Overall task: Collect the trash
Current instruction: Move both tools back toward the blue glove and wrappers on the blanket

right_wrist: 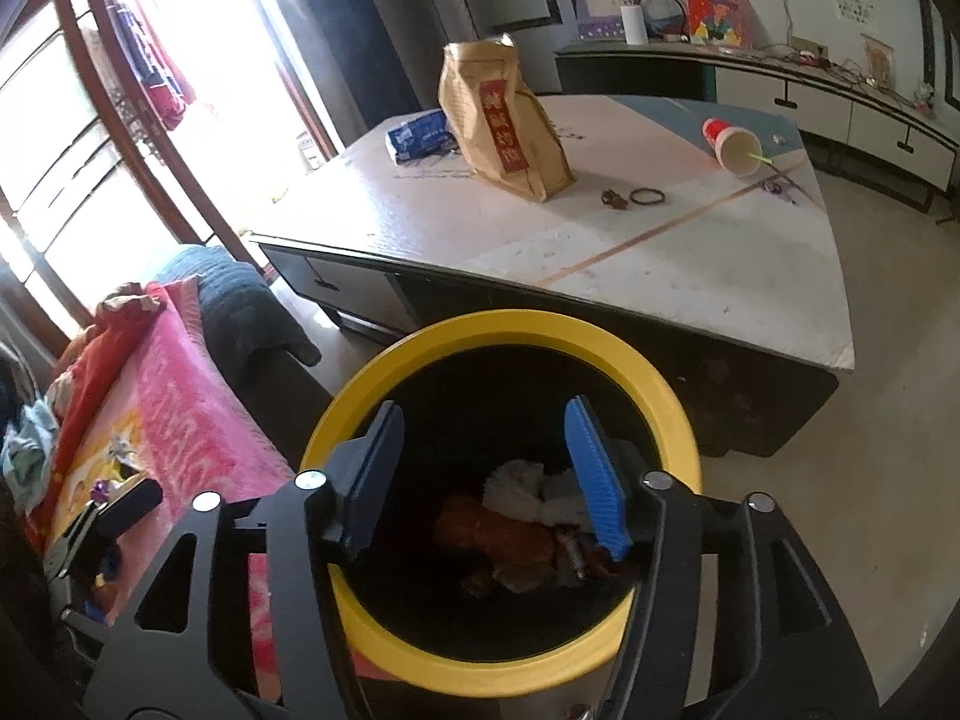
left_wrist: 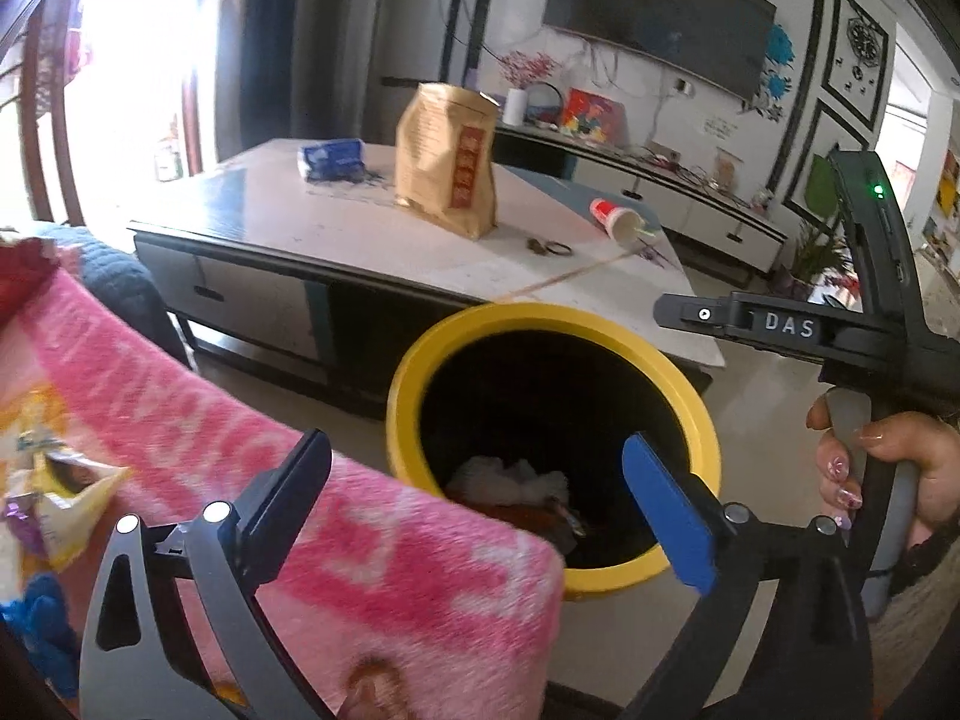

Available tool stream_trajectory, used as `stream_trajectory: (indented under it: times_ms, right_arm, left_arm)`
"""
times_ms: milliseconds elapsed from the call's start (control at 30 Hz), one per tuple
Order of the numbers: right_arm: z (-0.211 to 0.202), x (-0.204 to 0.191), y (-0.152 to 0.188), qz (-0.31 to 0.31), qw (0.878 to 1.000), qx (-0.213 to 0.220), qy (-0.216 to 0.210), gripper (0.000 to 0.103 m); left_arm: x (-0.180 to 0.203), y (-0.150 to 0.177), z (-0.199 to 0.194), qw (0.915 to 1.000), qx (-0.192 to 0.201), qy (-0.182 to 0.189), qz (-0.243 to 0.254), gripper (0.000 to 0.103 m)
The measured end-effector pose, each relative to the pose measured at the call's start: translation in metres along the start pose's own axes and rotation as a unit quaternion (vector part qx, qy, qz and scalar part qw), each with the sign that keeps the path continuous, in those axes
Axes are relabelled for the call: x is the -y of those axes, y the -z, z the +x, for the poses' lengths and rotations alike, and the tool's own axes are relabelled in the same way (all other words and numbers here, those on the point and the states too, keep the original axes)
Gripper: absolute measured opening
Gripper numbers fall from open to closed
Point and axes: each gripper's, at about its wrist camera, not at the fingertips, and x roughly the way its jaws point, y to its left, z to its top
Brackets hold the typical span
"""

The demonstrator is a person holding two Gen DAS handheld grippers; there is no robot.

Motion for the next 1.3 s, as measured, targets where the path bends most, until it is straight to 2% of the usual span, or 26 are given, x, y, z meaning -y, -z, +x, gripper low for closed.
stream_trajectory:
  times_ms: [167, 500, 933, 1300]
  right_arm:
    - [-0.007, -0.022, 0.0, -0.025, 0.999, 0.015, -0.018, 0.055]
    - [-0.021, -0.067, 0.008, -0.067, 0.996, 0.025, -0.061, 0.056]
    - [-0.029, -0.123, 0.03, -0.122, 0.985, 0.011, -0.121, 0.056]
    - [-0.024, -0.159, 0.046, -0.153, 0.977, -0.01, -0.148, 0.056]
  left_arm:
    - [-0.017, 0.004, -0.025, 0.9992, 0.024, -0.029, -0.014, 0.095]
    - [-0.056, 0.013, -0.074, 0.9934, 0.06, -0.087, -0.045, 0.095]
    - [-0.099, 0.03, -0.111, 0.9833, 0.076, -0.138, -0.091, 0.095]
    - [-0.133, 0.046, -0.135, 0.9726, 0.084, -0.176, -0.127, 0.095]
